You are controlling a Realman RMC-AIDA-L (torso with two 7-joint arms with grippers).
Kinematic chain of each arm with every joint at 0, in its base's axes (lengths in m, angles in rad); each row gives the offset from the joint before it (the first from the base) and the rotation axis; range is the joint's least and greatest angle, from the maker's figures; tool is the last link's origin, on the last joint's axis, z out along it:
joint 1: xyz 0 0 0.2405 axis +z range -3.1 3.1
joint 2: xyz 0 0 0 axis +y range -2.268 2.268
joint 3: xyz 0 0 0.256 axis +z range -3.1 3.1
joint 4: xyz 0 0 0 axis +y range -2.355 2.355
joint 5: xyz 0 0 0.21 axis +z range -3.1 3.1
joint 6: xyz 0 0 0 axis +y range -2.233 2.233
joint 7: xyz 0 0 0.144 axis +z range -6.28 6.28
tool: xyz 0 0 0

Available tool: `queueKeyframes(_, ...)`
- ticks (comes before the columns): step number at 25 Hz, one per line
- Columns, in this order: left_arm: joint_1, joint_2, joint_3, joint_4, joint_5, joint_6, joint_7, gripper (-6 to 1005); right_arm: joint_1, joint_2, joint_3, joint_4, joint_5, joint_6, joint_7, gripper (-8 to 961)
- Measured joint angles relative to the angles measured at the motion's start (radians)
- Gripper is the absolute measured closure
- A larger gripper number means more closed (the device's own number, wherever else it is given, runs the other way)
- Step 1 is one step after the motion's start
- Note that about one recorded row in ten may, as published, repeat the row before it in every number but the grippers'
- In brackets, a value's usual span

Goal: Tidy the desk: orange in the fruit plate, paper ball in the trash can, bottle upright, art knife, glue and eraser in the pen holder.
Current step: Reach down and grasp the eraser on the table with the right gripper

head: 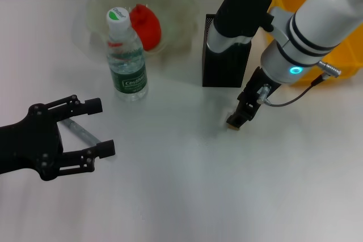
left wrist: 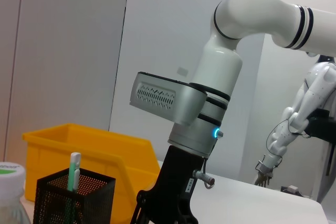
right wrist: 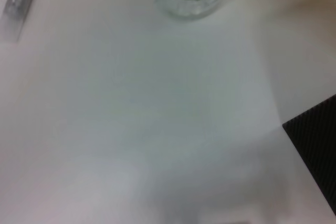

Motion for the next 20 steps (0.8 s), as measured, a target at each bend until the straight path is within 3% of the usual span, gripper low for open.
queueKeyframes(20, -0.015, 0.000, 0.000, -0.021, 0.001, -0.017, 0.006, 175, 0.032, 0.003, -0.062, 0.076, 0.035, 0.047, 0.005, 364)
